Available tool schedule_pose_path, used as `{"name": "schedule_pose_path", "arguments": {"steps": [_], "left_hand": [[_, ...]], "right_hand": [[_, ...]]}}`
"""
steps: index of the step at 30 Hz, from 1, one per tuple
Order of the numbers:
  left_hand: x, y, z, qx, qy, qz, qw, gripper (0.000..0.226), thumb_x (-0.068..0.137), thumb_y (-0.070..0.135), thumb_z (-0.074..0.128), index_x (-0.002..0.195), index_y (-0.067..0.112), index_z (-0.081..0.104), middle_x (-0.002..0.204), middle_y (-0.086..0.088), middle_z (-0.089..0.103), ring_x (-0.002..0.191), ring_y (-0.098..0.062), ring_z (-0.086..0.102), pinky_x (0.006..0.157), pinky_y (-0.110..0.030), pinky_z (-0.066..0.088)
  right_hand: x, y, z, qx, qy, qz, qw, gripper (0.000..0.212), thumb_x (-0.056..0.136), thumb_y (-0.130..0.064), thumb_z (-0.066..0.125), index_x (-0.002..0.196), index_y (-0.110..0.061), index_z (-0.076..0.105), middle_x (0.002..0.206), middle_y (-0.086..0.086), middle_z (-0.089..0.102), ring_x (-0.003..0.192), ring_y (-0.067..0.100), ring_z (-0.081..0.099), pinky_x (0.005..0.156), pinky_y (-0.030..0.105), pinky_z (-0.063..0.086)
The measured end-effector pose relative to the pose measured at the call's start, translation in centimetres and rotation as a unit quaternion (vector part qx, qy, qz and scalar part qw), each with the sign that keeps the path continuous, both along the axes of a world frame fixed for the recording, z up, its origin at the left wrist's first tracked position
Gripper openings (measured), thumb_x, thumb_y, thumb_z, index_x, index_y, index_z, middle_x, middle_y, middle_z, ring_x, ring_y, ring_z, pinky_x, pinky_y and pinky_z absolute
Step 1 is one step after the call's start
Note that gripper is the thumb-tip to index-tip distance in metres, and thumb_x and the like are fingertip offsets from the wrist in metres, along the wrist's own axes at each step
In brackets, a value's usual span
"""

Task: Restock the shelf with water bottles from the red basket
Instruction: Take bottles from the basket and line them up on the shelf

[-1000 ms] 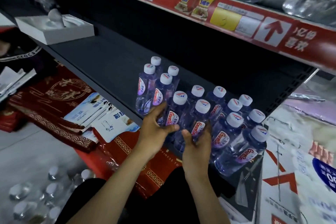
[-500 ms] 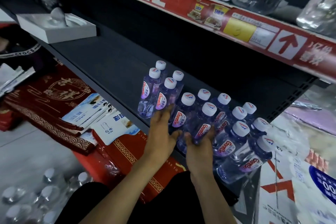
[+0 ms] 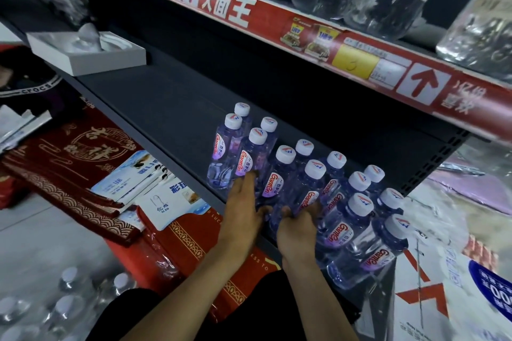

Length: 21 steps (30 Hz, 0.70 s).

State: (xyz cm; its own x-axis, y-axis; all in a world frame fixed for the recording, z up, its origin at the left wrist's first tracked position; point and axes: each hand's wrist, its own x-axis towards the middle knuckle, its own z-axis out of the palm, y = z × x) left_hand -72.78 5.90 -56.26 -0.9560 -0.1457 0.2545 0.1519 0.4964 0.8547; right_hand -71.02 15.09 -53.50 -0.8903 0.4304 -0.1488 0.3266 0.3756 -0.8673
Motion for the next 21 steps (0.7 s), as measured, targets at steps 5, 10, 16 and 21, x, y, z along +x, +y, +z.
{"name": "schedule_pose_path", "arguments": {"steps": [5,10,16,21], "left_hand": [[0.4,-0.1,0.4,-0.069,0.012,-0.004,0.998,0.081,0.081,0.016,0.076,0.146,0.021,0.03,0.145,-0.006,0.046,0.129,-0.023,0.051,0.104,-0.038,0.047],[1.6,-0.9,0.5,-0.116,0.015,-0.021,0.993,0.072,0.09,0.015,0.063,0.15,0.02,0.023,0.141,-0.012,0.046,0.122,-0.03,0.055,0.094,-0.04,0.053],[4.5,-4.0,0.9,-0.272,0.039,0.007,0.961,0.058,0.098,0.024,0.046,0.151,0.022,0.023,0.136,-0.009,0.049,0.115,-0.03,0.055,0.087,-0.04,0.051],[8.7,-10.0,0.6,-0.385,0.014,0.078,0.92,0.058,0.084,0.025,0.06,0.139,0.019,0.045,0.116,-0.007,0.061,0.107,-0.028,0.059,0.082,-0.039,0.051]], "right_hand": [[0.9,-0.4,0.1,-0.024,-0.002,-0.002,1.0,0.033,0.1,-0.015,0.048,0.133,-0.012,0.046,0.12,0.006,0.061,0.11,0.029,0.058,0.096,0.037,0.044],[3.3,-0.9,-1.6,-0.037,0.048,0.024,0.998,0.051,0.087,-0.021,0.052,0.136,-0.024,0.039,0.133,0.002,0.054,0.125,0.018,0.05,0.11,0.043,0.039],[7.6,-1.6,-0.3,0.072,-0.041,0.164,0.983,0.065,0.096,-0.008,0.043,0.153,-0.018,0.015,0.155,0.011,0.026,0.141,0.026,0.031,0.115,0.032,0.027],[9.1,-6.2,-1.3,0.256,0.039,0.292,0.921,0.062,0.094,-0.005,0.046,0.152,-0.013,0.025,0.16,0.017,0.009,0.15,0.032,0.004,0.122,0.036,0.01]]}}
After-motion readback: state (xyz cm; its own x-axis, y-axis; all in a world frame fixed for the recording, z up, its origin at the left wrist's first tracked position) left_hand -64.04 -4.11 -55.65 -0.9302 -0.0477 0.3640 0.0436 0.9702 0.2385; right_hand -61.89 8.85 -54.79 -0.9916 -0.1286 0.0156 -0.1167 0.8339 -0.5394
